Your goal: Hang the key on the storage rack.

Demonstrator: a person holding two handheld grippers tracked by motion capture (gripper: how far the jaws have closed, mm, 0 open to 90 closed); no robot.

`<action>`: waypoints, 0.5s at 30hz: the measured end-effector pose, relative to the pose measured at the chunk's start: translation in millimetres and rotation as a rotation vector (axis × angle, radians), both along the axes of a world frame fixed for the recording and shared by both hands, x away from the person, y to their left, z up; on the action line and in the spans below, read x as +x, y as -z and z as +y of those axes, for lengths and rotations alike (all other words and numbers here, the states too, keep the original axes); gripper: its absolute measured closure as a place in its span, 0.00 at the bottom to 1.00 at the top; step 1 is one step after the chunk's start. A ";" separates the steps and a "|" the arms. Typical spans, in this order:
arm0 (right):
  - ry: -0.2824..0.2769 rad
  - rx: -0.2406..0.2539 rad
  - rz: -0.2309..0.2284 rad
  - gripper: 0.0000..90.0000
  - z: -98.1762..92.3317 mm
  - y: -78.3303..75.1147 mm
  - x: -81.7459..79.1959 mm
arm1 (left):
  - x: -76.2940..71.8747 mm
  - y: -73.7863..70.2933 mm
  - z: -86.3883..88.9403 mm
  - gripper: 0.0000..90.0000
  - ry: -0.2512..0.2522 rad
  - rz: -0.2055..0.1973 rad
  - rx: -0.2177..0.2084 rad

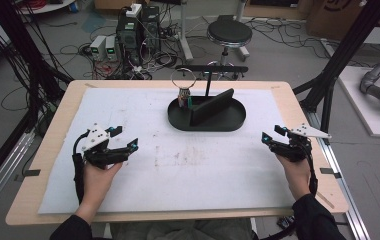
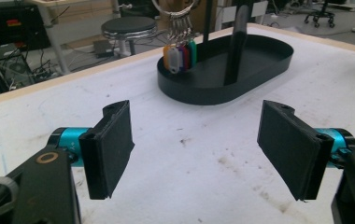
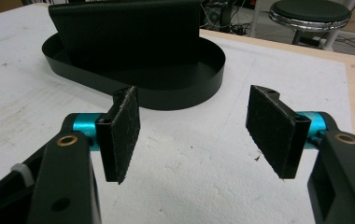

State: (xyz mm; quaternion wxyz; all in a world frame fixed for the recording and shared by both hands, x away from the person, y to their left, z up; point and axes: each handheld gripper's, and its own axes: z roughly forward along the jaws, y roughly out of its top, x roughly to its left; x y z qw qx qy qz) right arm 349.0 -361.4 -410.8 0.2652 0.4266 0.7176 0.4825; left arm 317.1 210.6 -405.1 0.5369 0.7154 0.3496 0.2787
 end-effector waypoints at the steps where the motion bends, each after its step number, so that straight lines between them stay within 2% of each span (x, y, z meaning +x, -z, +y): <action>1: 0.001 0.002 -0.001 0.40 0.0 -0.1 0.0 | -0.6 1.0 1.8 0.29 -0.002 0.000 0.007; 15: 0.007 -0.008 -0.006 0.40 0.6 -0.3 0.1 | 0.4 7.4 12.4 0.29 -0.048 0.015 0.018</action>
